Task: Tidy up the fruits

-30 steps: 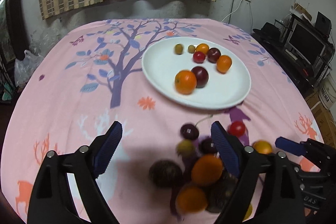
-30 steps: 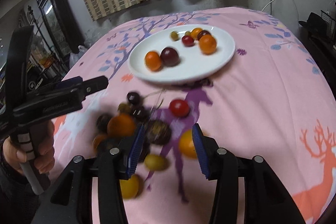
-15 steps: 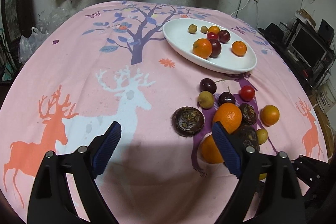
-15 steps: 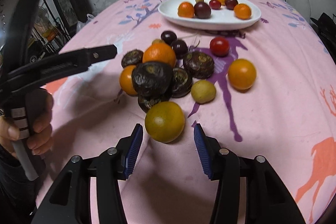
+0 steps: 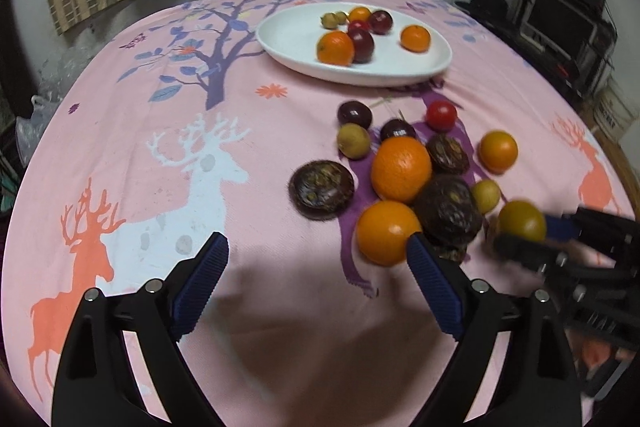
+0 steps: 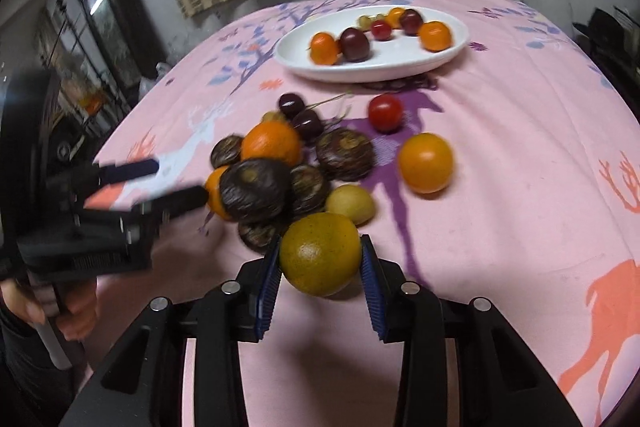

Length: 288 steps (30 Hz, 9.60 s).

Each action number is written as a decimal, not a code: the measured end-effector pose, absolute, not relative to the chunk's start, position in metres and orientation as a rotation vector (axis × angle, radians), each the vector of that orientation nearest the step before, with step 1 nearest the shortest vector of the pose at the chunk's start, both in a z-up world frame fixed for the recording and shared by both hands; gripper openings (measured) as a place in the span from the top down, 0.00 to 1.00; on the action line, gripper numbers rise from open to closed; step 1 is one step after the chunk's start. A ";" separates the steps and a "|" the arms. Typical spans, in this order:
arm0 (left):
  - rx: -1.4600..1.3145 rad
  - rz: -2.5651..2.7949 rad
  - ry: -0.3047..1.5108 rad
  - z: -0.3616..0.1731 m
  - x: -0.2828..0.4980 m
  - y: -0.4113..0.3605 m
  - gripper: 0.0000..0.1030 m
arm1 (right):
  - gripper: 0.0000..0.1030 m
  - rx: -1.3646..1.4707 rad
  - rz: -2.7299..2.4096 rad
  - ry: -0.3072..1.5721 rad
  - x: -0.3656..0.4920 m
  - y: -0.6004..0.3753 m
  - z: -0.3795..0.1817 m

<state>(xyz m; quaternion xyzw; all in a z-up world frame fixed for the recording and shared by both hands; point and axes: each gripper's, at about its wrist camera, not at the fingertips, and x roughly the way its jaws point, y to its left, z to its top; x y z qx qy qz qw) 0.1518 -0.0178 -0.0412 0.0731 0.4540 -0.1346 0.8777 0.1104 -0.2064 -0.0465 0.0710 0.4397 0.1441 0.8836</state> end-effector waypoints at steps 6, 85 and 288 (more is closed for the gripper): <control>0.178 -0.307 0.978 -0.056 0.153 -0.025 0.16 | 0.63 0.159 0.297 0.896 0.108 -0.210 -0.043; -0.015 -0.229 0.855 0.006 0.209 -0.030 0.32 | 0.66 0.000 0.134 0.981 0.233 -0.256 -0.050; 0.049 -0.235 0.880 0.000 0.336 -0.062 0.55 | 0.53 0.030 0.191 0.838 0.286 -0.214 -0.017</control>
